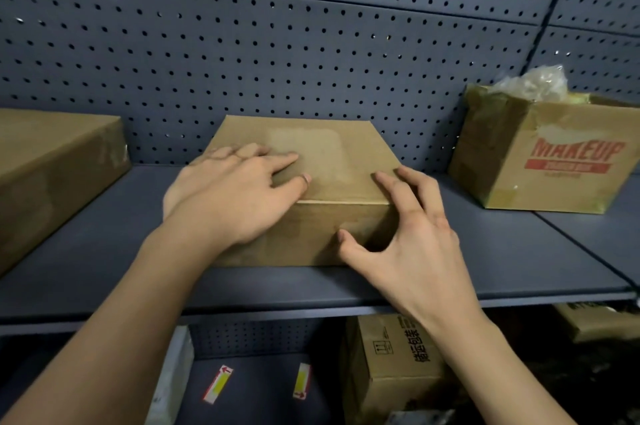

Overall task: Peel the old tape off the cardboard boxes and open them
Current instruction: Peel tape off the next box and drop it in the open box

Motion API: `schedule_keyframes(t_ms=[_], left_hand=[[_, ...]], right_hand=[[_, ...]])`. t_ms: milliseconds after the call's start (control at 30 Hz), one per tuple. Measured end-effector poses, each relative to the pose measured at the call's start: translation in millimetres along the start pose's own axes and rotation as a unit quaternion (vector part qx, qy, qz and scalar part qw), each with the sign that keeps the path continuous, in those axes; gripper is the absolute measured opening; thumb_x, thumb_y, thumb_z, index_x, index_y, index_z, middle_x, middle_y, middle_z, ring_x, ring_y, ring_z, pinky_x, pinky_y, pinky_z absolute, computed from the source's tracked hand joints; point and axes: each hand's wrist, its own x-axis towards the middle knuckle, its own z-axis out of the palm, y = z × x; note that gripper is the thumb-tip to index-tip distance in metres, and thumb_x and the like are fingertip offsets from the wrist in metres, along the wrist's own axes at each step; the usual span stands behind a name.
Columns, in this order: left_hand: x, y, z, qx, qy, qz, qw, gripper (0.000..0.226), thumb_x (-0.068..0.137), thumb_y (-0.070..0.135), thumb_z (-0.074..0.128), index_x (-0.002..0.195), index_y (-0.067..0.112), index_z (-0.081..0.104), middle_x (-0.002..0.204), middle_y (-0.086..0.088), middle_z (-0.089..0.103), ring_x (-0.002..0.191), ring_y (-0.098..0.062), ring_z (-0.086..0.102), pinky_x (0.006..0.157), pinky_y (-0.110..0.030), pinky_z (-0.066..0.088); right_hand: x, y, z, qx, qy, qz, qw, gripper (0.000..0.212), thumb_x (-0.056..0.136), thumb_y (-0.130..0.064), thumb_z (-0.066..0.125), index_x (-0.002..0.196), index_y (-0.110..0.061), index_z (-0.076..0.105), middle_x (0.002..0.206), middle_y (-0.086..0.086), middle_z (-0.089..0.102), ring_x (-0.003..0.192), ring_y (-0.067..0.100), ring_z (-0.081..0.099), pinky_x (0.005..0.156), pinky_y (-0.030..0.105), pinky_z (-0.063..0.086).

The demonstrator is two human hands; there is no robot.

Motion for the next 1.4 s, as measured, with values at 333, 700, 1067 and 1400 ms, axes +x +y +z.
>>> schedule_keyframes(t_ms=[333,700,1067,1400], left_hand=[[-1.6,1.4,-1.4,0.001,0.009,-0.004,1.000,0.061,0.090,0.077,0.015,0.147,0.059,0.025,0.157,0.024,0.026,0.145,-0.017,0.028,0.112,-0.042,0.027],[1.5,-2.3,2.4,0.001,0.025,-0.007,1.000,0.063,0.086,0.082,0.014,0.144,0.062,0.028,0.154,0.024,0.033,0.142,-0.019,0.033,0.111,-0.047,0.032],[-0.5,2.0,1.2,0.004,0.020,-0.016,1.000,0.061,0.087,0.081,0.015,0.143,0.062,0.028,0.156,0.022,0.031,0.142,-0.022,0.032,0.107,-0.049,0.031],[-1.3,1.0,2.3,0.002,0.024,-0.012,1.000,0.064,0.085,0.084,0.015,0.143,0.061,0.030,0.155,0.020,0.034,0.141,-0.022,0.034,0.107,-0.049,0.033]], right_hand=[[-4.8,6.6,-0.6,0.032,-0.008,-0.015,0.999,0.076,0.075,-0.042,0.067,0.144,-0.036,0.037,0.150,-0.017,0.020,0.120,0.002,0.035,0.097,0.025,0.033],[-3.4,6.6,4.6,0.060,0.045,-0.022,0.997,0.067,0.076,-0.046,0.061,0.140,-0.030,0.048,0.147,-0.012,0.031,0.112,-0.010,0.035,0.097,0.022,0.032],[-4.4,7.8,8.1,0.074,0.060,-0.013,0.995,0.062,0.078,-0.030,0.061,0.138,-0.030,0.051,0.147,-0.010,0.035,0.106,-0.012,0.034,0.100,0.022,0.029],[-4.5,7.1,9.1,0.098,0.066,-0.002,0.993,0.064,0.074,-0.046,0.062,0.136,-0.033,0.053,0.146,-0.016,0.034,0.114,-0.017,0.031,0.098,0.011,0.026]])
